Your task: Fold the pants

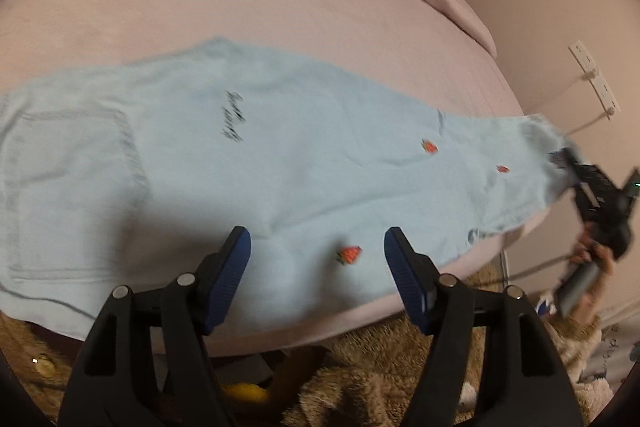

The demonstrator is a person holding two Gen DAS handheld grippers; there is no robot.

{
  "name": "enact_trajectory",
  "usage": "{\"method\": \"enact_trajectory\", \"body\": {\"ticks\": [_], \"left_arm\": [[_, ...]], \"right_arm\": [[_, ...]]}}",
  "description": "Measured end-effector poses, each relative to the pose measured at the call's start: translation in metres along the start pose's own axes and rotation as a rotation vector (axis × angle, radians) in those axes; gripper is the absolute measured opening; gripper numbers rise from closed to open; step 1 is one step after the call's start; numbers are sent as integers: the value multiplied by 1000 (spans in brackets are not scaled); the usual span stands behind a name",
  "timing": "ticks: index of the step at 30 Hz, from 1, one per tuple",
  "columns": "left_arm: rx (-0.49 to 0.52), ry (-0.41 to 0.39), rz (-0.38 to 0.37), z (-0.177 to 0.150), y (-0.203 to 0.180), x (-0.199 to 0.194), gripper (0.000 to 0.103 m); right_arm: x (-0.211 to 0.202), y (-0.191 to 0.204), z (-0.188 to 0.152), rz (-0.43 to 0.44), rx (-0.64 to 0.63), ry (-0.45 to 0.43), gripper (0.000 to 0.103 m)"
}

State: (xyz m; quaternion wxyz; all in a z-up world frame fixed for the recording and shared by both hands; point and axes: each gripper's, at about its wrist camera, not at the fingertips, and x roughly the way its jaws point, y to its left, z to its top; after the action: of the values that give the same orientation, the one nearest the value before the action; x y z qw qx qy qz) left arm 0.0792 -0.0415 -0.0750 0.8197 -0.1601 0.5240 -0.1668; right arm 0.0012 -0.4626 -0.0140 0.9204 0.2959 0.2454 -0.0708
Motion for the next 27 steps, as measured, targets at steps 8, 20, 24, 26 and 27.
{"method": "enact_trajectory", "body": {"ticks": [8, 20, 24, 26, 27], "left_arm": [[-48, -67, 53, 4, 20, -20, 70], [-82, -38, 58, 9, 34, -12, 70], [-74, -19, 30, 18, 28, -7, 71], [-62, -20, 1, 23, 22, -6, 73], [-53, -20, -16, 26, 20, -5, 76]], "right_arm": [[-14, 129, -37, 208, -345, 97, 12], [87, 184, -153, 185, -526, 516, 12], [85, 182, -148, 194, -514, 544, 16], [83, 180, -144, 235, -472, 567, 25], [81, 181, -141, 252, -461, 568, 37]]}}
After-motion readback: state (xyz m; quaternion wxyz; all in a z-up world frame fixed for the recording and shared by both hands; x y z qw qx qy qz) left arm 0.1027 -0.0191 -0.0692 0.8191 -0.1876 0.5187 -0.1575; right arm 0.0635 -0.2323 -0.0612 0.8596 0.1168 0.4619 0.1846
